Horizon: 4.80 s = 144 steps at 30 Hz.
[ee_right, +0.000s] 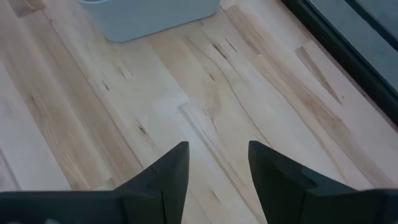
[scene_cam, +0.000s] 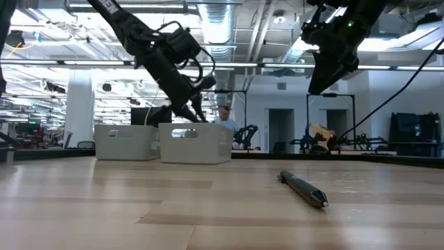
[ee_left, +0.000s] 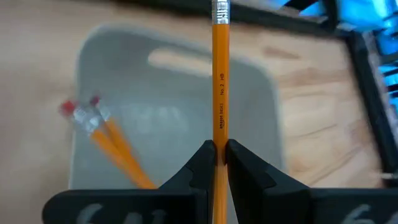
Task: Sort pens & pencils
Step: Put the orange pencil into the right gray bin, then put the left black pen into the left gray bin
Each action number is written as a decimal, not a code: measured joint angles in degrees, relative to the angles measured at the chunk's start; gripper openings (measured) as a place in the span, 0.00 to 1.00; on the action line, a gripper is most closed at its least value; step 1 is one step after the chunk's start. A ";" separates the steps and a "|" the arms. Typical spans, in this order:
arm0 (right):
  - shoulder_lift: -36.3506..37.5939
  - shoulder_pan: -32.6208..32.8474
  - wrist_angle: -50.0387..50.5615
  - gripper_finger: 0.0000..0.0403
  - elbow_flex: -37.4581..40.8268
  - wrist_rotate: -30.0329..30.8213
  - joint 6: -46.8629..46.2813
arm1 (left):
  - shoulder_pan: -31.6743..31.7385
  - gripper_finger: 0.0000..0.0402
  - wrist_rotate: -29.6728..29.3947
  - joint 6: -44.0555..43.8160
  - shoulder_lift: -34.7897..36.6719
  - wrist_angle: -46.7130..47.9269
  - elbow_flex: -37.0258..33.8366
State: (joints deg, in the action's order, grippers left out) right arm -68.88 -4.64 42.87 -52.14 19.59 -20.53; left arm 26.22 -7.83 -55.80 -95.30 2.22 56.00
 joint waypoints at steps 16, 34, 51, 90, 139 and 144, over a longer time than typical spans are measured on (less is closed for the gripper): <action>0.02 -0.35 -0.02 0.47 0.00 0.02 0.04 | 0.09 0.06 2.64 -2.87 -3.35 0.61 -0.02; 0.02 -0.35 0.02 0.46 0.00 0.00 0.02 | 0.02 0.07 1.98 -2.42 -3.35 -0.46 -0.02; 0.02 -0.35 0.02 0.47 0.00 0.00 0.02 | 0.02 0.17 0.97 -2.91 -3.33 -0.52 -0.02; 0.02 -0.35 -0.26 0.46 0.00 -0.02 -0.01 | -10.48 0.17 8.07 28.93 2.59 16.93 37.20; 0.02 -0.31 -3.14 0.46 0.00 -0.22 -15.99 | -49.48 0.20 -9.98 32.26 17.04 65.85 38.39; 0.00 -0.31 -3.63 0.47 -0.02 -0.22 -19.80 | -51.48 0.29 -9.94 37.46 15.01 67.07 38.39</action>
State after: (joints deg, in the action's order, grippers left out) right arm -68.88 -4.95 39.24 -52.16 19.38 -40.33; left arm -25.26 -17.77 -18.35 -80.30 69.29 94.39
